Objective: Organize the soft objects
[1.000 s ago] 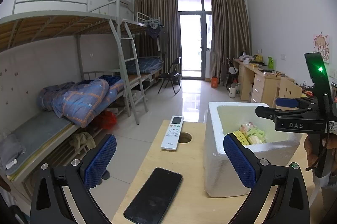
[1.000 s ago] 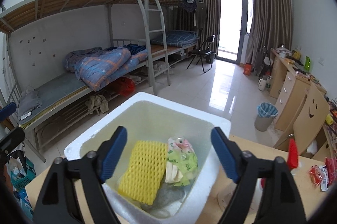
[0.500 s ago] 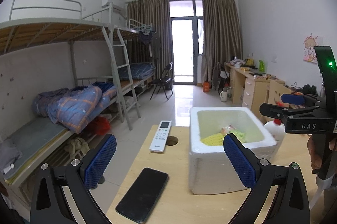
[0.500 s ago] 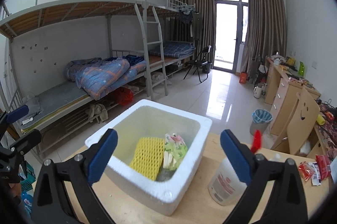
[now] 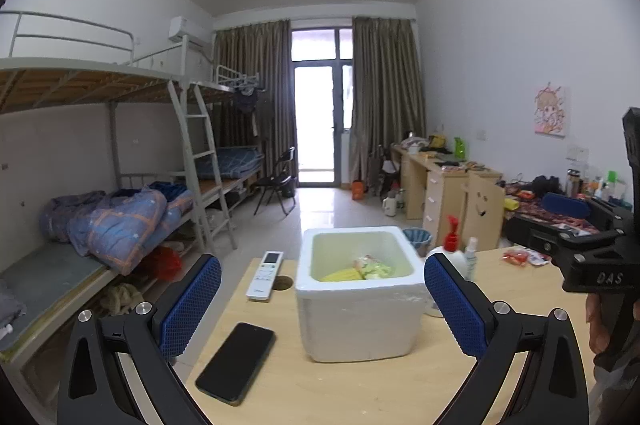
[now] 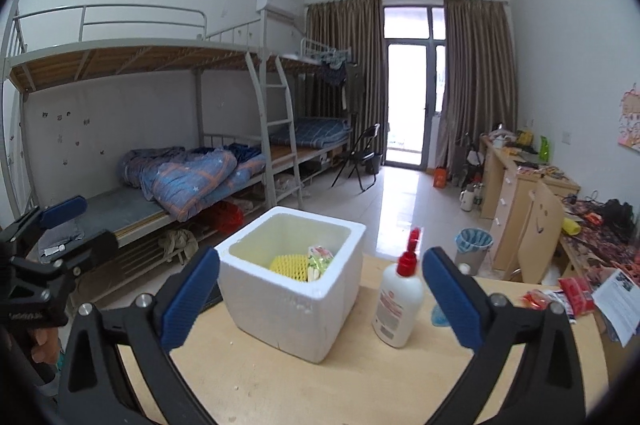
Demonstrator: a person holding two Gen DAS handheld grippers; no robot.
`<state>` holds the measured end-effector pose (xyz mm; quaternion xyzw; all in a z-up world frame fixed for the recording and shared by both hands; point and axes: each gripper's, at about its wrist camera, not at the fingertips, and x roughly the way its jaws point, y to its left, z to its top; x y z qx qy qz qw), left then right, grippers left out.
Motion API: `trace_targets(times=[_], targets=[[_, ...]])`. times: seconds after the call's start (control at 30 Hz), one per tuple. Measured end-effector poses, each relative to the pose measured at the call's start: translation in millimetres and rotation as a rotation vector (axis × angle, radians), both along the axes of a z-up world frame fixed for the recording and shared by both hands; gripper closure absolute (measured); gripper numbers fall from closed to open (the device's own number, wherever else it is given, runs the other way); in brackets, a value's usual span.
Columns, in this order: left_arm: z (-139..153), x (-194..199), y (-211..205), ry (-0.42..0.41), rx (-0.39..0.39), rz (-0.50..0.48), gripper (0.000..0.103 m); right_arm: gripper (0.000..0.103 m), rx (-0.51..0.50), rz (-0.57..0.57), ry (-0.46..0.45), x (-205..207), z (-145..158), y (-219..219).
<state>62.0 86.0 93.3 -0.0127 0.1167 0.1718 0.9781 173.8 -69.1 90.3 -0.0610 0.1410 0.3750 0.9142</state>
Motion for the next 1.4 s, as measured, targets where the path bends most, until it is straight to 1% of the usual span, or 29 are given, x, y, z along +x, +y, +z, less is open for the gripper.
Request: trace_targets(times=[0.1, 0.27, 0.37, 0.47, 0.63, 0.73, 0.9, 1.1, 1.23, 1.4], targets=[[3, -12, -10, -0.030, 0.008, -0.008, 0.001, 0.001, 0.010, -0.014, -0.028, -20, 1, -15], [4, -24, -28, -0.048, 0.010, -0.014, 0.001, 0.001, 0.022, -0.034, -0.078, -47, -2, -32], [4, -30, -38, -0.053, 0.014, -0.037, 0.001, 0.001, 0.033, -0.052, -0.102, -59, -4, -42], [0, -39, -50, -0.065, 0.039, -0.041, 0.001, 0.001, 0.056, -0.058, -0.107, -68, -8, -54], [-7, -50, -63, -0.078, 0.041, -0.058, 0.001, 0.001, 0.077, -0.078, -0.103, -82, -17, -71], [-14, -56, -67, -0.093, 0.045, -0.051, 0.001, 0.001, 0.095, -0.094, -0.120, -89, -25, -78], [-28, -60, -71, -0.085, 0.028, -0.066, 0.001, 0.001, 0.083, -0.107, -0.109, -97, -46, -82], [-46, -67, -78, -0.096, 0.032, -0.068, 0.001, 0.001, 0.083, -0.093, -0.065, -103, -69, -86], [-53, -74, -82, -0.106, 0.025, -0.073, 0.001, 0.001, 0.084, -0.117, -0.063, -110, -79, -90], [-64, -78, -83, -0.108, 0.020, -0.049, 0.001, 0.001, 0.093, -0.130, -0.059, -119, -87, -93]])
